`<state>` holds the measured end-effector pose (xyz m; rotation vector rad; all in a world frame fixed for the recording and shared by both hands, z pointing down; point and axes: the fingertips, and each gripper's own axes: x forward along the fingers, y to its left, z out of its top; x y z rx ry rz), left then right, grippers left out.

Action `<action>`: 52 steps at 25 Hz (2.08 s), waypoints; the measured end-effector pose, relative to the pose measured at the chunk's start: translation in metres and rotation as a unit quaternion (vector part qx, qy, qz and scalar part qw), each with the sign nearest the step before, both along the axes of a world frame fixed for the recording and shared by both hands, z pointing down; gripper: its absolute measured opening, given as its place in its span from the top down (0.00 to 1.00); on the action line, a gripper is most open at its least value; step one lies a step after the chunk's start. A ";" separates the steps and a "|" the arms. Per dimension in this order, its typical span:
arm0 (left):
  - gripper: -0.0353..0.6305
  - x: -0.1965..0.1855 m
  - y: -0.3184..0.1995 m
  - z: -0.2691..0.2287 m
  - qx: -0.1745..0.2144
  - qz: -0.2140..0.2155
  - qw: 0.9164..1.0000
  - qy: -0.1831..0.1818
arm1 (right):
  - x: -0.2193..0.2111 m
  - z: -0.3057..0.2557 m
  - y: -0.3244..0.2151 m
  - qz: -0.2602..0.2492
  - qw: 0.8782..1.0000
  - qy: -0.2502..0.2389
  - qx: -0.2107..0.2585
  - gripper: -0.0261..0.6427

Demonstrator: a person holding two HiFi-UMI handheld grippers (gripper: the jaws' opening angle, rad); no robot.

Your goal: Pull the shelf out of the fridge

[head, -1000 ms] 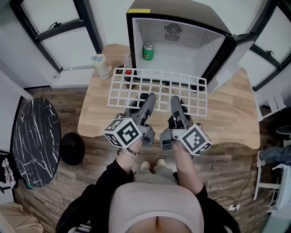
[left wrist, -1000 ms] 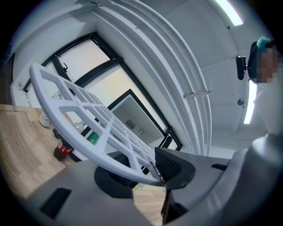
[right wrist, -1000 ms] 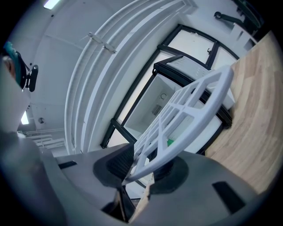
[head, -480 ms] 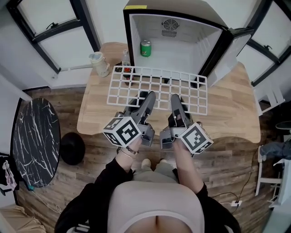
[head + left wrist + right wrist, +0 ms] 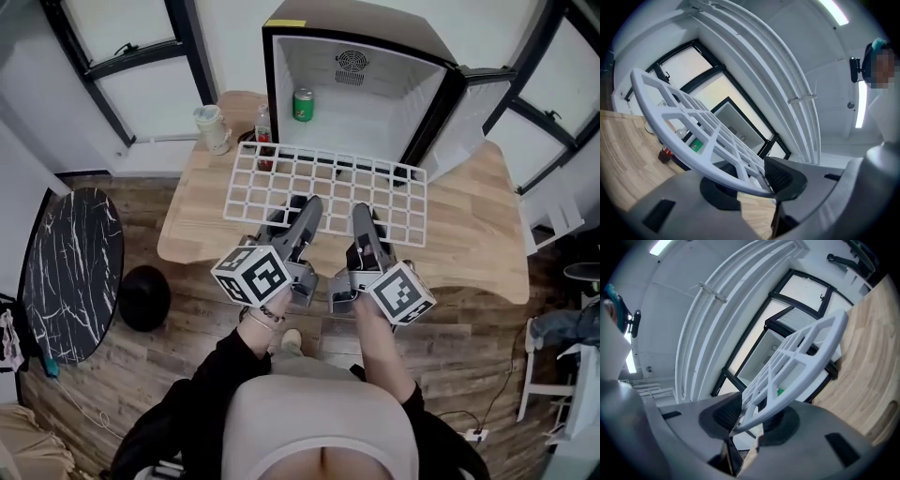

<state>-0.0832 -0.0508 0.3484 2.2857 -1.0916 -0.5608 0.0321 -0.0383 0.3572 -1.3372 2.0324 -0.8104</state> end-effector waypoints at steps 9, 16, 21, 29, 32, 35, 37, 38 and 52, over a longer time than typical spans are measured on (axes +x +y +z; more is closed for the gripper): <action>0.71 0.044 0.070 0.004 0.000 -0.011 1.000 0.003 | 0.043 0.002 0.068 -0.014 1.000 0.000 0.002 0.79; 0.71 0.073 0.133 0.009 -0.002 -0.023 1.000 0.008 | 0.071 0.003 0.127 -0.026 1.000 0.004 -0.003 0.79; 0.71 0.090 0.171 0.011 -0.006 -0.027 1.000 0.006 | 0.088 0.005 0.165 -0.032 0.999 0.001 -0.004 0.79; 0.71 0.092 0.197 0.004 0.000 -0.022 1.000 0.006 | 0.091 0.002 0.192 -0.028 1.000 -0.002 -0.006 0.79; 0.71 0.092 0.203 0.000 0.003 -0.019 1.000 0.004 | 0.090 -0.002 0.197 -0.027 1.000 -0.004 -0.003 0.79; 0.71 0.086 0.206 -0.001 0.004 -0.018 1.000 0.002 | 0.083 -0.004 0.201 -0.028 1.000 -0.005 0.001 0.79; 0.71 0.081 0.207 0.000 0.003 -0.017 1.000 0.001 | 0.079 -0.001 0.203 -0.025 1.000 -0.003 -0.004 0.79; 0.71 0.080 0.208 0.000 0.004 -0.016 1.000 0.000 | 0.078 0.000 0.204 -0.024 1.000 -0.003 -0.007 0.79; 0.71 0.081 0.219 0.006 0.001 -0.019 1.000 -0.001 | 0.080 0.007 0.216 -0.023 1.000 -0.001 -0.008 0.79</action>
